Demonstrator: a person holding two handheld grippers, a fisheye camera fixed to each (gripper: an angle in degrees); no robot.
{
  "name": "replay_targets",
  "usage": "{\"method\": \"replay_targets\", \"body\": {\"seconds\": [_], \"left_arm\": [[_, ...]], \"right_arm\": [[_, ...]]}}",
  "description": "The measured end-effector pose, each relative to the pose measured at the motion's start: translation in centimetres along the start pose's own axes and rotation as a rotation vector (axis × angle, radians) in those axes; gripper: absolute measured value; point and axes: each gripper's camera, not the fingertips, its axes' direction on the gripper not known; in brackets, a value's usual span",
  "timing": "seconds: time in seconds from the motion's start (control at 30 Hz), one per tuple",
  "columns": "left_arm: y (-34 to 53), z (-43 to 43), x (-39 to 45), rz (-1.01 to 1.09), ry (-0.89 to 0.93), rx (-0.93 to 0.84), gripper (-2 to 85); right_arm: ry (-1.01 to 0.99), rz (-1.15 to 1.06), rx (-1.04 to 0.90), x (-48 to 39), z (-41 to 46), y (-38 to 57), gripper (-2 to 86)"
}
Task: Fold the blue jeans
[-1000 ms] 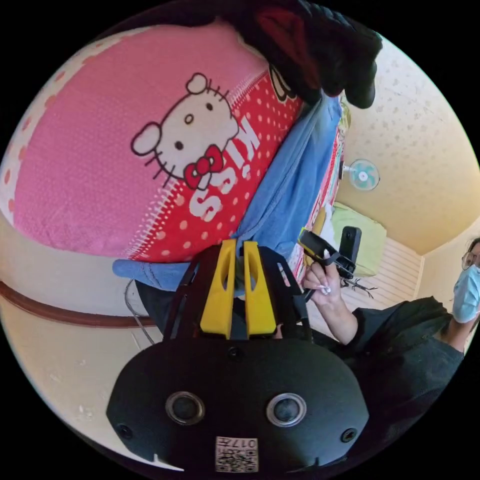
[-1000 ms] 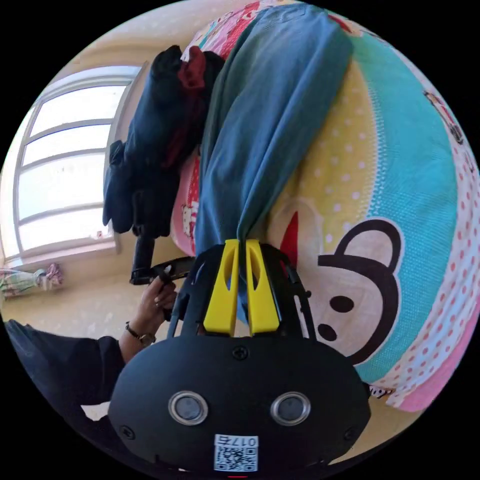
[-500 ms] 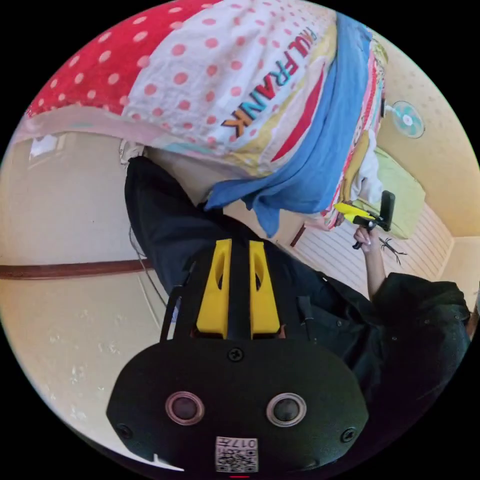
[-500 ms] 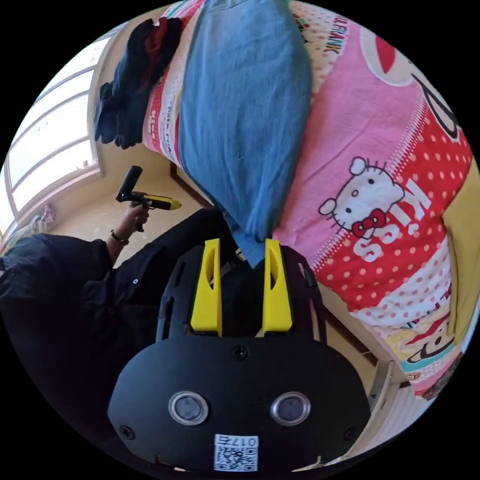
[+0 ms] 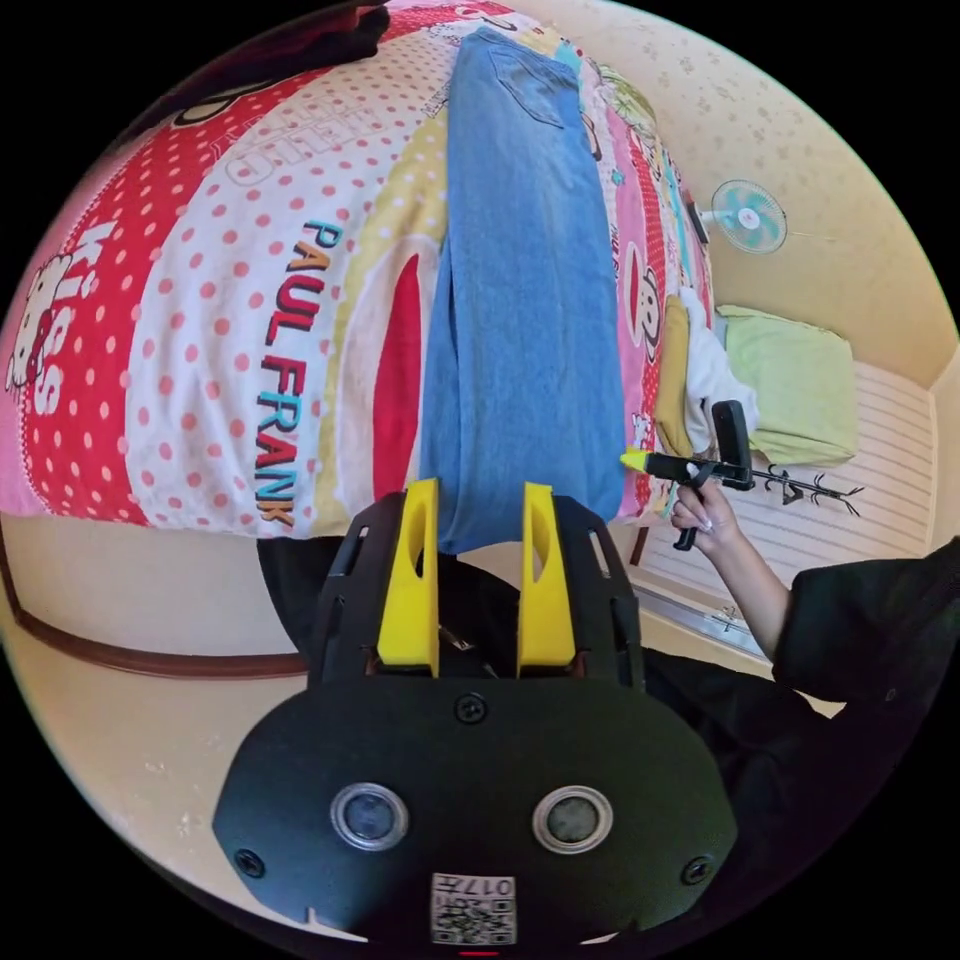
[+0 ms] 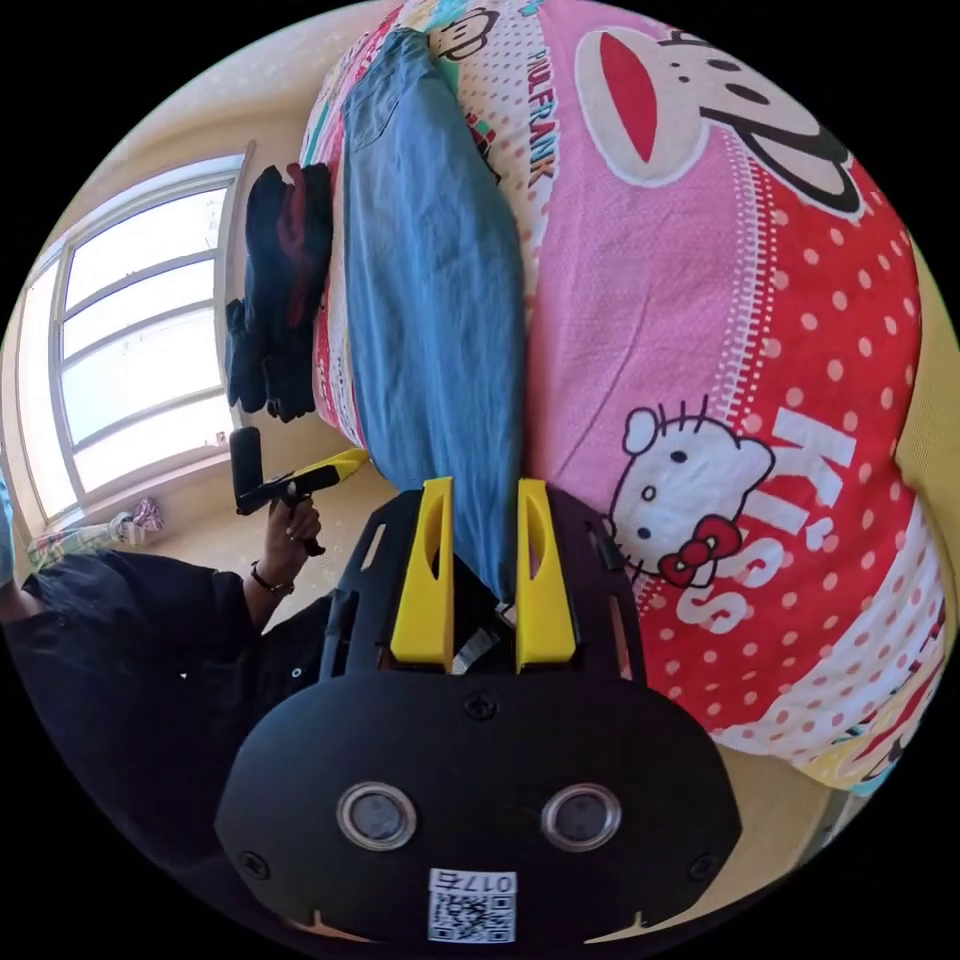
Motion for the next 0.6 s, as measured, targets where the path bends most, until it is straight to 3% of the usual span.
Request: {"method": "replay_targets", "body": {"seconds": [0.17,0.3,0.6], "left_arm": [[-0.7,3.3,-1.3,0.031,0.077,-0.075,11.8],[-1.7,5.7,-2.3,-0.008,-0.018,-0.148,6.3],[1.0,3.7,-4.3,0.005,0.164,-0.188,-0.1]], "right_arm": [[0.019,-0.019,-0.03,-1.1,0.7,1.8,6.1],[0.0,-0.058,-0.081,-2.3,0.7,2.7,3.0],[-0.073,-0.106,-0.07,-7.6,-0.9,6.3,2.0]]}}
